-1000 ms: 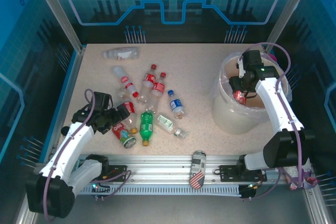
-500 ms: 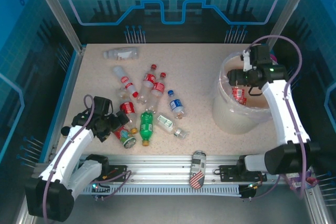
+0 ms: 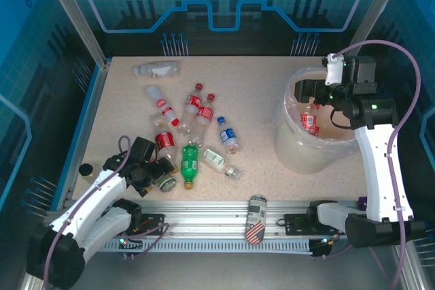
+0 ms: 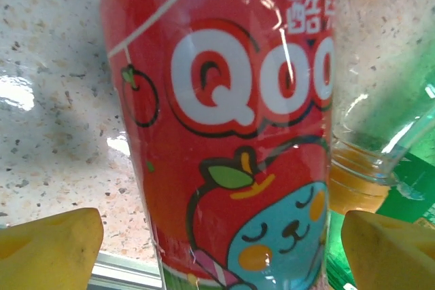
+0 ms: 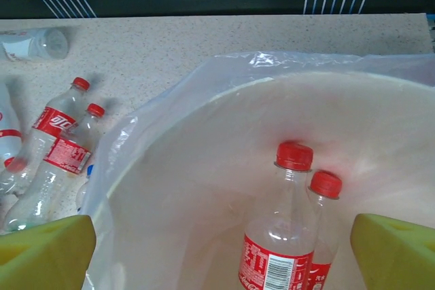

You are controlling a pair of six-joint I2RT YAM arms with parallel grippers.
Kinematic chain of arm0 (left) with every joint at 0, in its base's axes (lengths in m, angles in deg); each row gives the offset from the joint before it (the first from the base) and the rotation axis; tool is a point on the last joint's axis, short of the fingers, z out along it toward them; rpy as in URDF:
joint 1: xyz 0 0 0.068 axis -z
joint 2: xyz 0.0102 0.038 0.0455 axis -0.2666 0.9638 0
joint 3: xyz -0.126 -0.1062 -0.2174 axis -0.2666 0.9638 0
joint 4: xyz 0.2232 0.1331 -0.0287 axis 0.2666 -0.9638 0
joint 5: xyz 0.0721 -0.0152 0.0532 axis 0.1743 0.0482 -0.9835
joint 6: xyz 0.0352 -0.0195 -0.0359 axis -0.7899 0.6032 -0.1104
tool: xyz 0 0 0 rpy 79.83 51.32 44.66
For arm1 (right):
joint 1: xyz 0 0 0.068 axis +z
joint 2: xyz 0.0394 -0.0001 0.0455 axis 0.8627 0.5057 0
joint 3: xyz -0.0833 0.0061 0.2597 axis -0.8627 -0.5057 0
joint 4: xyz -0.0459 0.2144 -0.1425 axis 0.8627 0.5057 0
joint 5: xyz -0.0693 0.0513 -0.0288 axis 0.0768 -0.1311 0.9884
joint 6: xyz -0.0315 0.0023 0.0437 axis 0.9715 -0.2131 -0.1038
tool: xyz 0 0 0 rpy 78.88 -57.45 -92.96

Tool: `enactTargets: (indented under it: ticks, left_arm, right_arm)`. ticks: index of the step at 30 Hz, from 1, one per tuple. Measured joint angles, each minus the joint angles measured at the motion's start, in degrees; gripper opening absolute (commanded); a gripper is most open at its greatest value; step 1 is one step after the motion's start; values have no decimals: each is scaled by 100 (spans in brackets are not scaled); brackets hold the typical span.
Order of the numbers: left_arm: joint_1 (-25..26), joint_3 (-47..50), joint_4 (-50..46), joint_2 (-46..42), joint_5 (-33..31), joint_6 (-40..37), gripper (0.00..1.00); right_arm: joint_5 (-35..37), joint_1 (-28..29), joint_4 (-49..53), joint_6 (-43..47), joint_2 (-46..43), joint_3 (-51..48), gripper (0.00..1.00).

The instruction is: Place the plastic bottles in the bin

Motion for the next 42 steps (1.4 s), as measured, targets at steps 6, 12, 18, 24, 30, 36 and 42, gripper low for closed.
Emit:
enactTargets:
  ticks: [6, 12, 18, 24, 30, 36, 42]
  left_arm:
    - [44, 162, 354, 138, 76, 190, 71]
    - [44, 120, 282, 28, 50, 170, 66]
    - [44, -831, -437, -118, -374, -181, 64]
    - [39, -2277, -863, 66, -748, -984, 49]
    - [39, -3154, 70, 627, -136, -1687, 47]
    - [260, -2704, 2096, 1082, 1165, -1799, 47]
    - [671, -2411, 3657, 1399, 1934, -1943, 47]
  right_arm:
    - [-267, -4, -146, -22, 0, -94, 98]
    - [-542, -4, -254, -20, -17, -125, 98]
    - [-807, 31, -315, -74, -168, -116, 98]
    - [-520, 988, -317, -131, -55, 240, 96]
    - [-986, 1781, -820, -455, 291, 247, 95]
    - [-1202, 2446, -1268, -898, 1117, 267, 95]
    - [-1626, 2887, -1530, -1121, 1932, 546, 95]
